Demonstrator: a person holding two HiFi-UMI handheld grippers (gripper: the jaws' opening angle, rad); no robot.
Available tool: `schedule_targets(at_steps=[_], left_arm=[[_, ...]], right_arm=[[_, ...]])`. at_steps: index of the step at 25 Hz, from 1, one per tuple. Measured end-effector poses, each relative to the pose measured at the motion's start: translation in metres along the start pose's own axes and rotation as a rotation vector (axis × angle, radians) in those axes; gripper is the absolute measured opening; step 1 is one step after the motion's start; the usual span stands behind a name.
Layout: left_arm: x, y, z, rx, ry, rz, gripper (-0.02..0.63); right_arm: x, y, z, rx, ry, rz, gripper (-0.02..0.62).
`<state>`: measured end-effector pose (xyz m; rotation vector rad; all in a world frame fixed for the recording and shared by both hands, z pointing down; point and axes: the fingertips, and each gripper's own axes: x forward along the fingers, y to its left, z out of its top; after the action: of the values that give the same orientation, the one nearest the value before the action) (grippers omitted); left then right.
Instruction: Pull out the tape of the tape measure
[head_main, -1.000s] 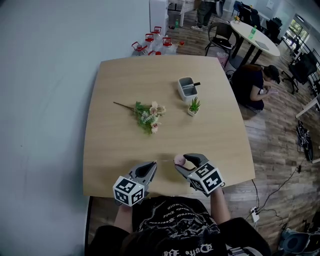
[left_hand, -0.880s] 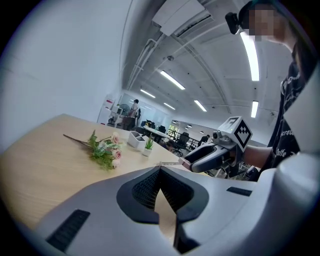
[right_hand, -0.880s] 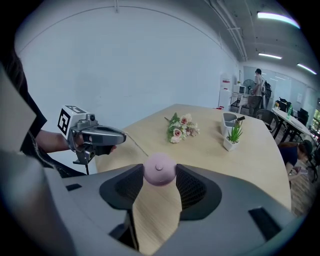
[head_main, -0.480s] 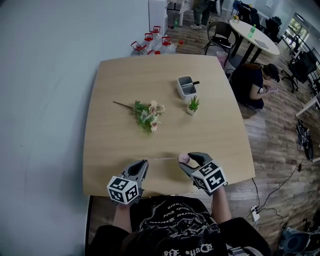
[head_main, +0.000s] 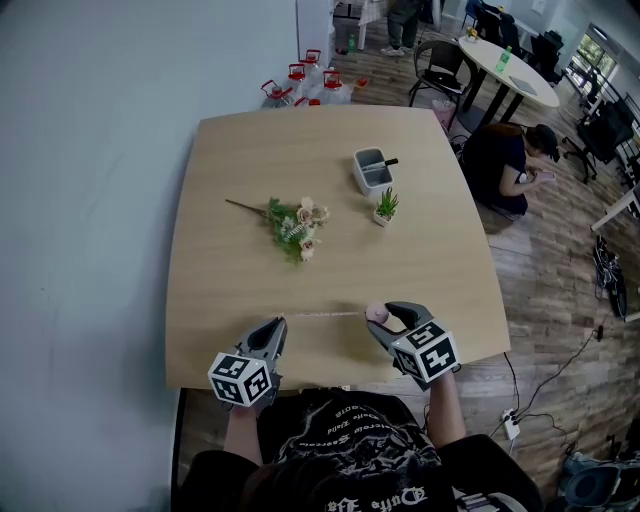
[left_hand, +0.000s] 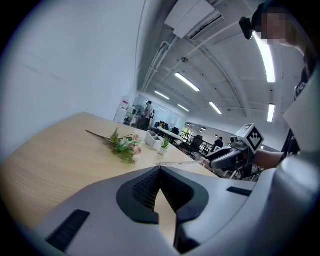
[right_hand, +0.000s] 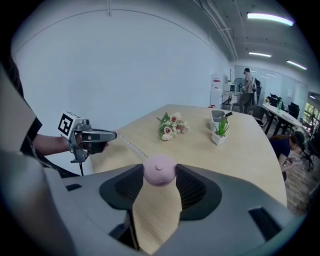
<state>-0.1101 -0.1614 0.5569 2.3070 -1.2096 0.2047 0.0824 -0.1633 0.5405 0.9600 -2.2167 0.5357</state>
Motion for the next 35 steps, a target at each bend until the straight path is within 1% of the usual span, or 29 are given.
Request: schedule_targets(at_steps=[3,10,13,17,22,29,32,35], left_arm=[[-0.005,0.01,-0.003,-0.016,-0.006,0.033,0.005],[-0.011,0.016,-0.005,-0.018,-0.003,0.061,0.005],[-0.018,0.025,-0.004,-0.034,-0.012,0.094,0.005],[-0.032,0.043,-0.004,-0.057,-0.027,0.14,0.005],[-0.036,0.049,-0.008,-0.059,-0.02,0.168,0.006],[-0.039,0.052,-0.01,-0.061,-0.017,0.179,0.006],[-0.042,0.058,-0.012,-0.073,-0.019,0.201,0.006],[-0.048,0.065,-0.015,-0.092,-0.026,0.21,0.006]], right_arm=[[-0.003,-0.005,-0.003,0.009,-0.003,-0.014,0.222],[-0.005,-0.002,-0.006,0.008,0.002,-0.018,0.222],[-0.008,-0.008,-0.007,0.011,0.004,-0.04,0.222],[-0.016,-0.016,-0.011,0.045,-0.006,-0.059,0.222],[-0.014,-0.015,-0.012,0.046,-0.006,-0.062,0.222],[-0.014,-0.014,-0.013,0.043,0.002,-0.076,0.222],[-0.014,-0.016,-0.017,0.038,0.015,-0.091,0.222],[-0.015,-0.016,-0.02,0.051,0.01,-0.086,0.222]])
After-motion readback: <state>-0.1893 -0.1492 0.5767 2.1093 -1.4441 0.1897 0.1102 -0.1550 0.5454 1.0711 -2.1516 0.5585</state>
